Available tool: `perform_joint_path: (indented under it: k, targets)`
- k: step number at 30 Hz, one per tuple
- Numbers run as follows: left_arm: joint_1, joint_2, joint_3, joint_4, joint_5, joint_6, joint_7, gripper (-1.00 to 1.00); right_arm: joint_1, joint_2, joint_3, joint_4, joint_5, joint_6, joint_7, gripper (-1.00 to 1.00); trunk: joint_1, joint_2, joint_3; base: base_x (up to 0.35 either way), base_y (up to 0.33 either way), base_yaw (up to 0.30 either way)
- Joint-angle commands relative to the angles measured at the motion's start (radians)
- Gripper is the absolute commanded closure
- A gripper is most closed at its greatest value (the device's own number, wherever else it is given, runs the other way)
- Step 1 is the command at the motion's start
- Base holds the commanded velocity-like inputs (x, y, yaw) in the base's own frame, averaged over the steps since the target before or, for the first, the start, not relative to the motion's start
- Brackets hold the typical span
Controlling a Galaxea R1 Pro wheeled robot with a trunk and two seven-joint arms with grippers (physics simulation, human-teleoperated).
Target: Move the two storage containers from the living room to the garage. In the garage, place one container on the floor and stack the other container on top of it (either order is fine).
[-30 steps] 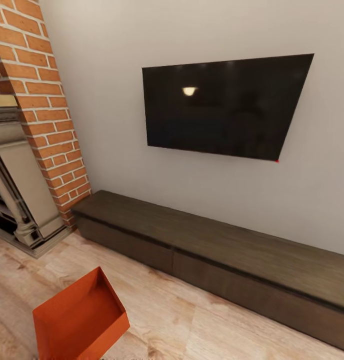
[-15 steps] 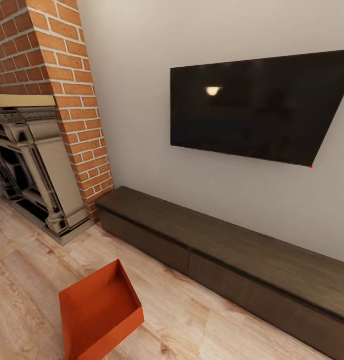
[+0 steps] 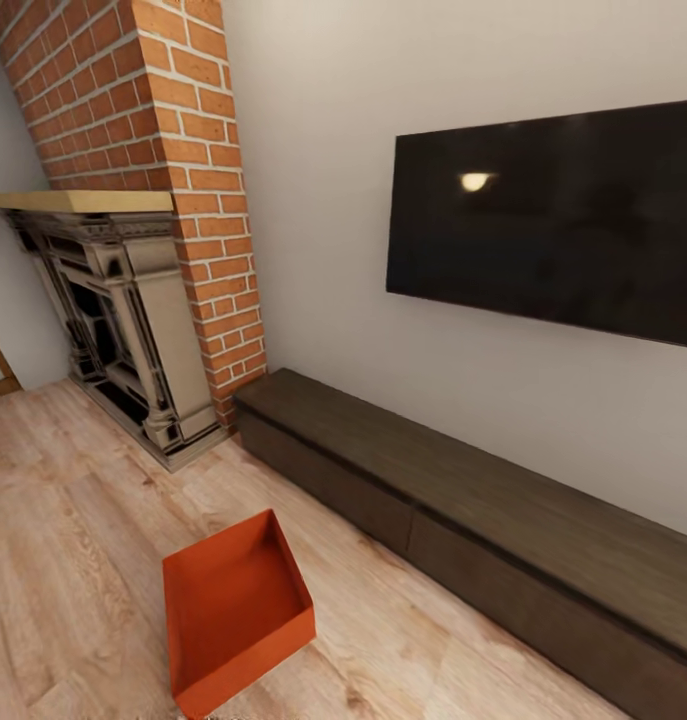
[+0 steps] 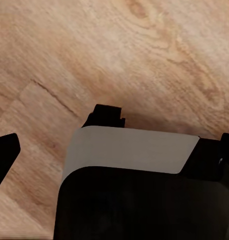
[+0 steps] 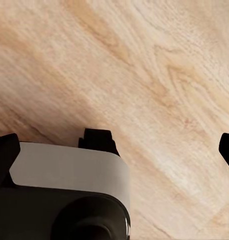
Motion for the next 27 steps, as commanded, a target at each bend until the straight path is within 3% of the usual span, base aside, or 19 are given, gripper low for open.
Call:
perform_joint_path:
  k: [1, 8, 27]
  targets:
    - [-0.001, 0.0, -0.001, 0.0, 0.009, 0.0, 0.002, -1.0, -0.001, 0.001, 0.008, 0.003, -0.01, -0.006, -0.001, -1.0, 0.0, 0.0, -0.001, 0.0, 0.0, 0.269]
    - [-0.001, 0.0, -0.001, 0.0, 0.009, 0.0, 0.002, -1.0, -0.002, 0.001, 0.008, 0.003, -0.011, -0.006, -0.002, -1.0, 0.0, 0.0, -0.001, 0.0, 0.0, 0.234]
    - [-0.001, 0.0, 0.0, 0.0, 0.009, 0.0, 0.002, -1.0, -0.001, 0.001, 0.008, 0.003, -0.011, -0.004, -0.005, -1.0, 0.0, 0.0, -0.001, 0.012, 0.0, 0.01]
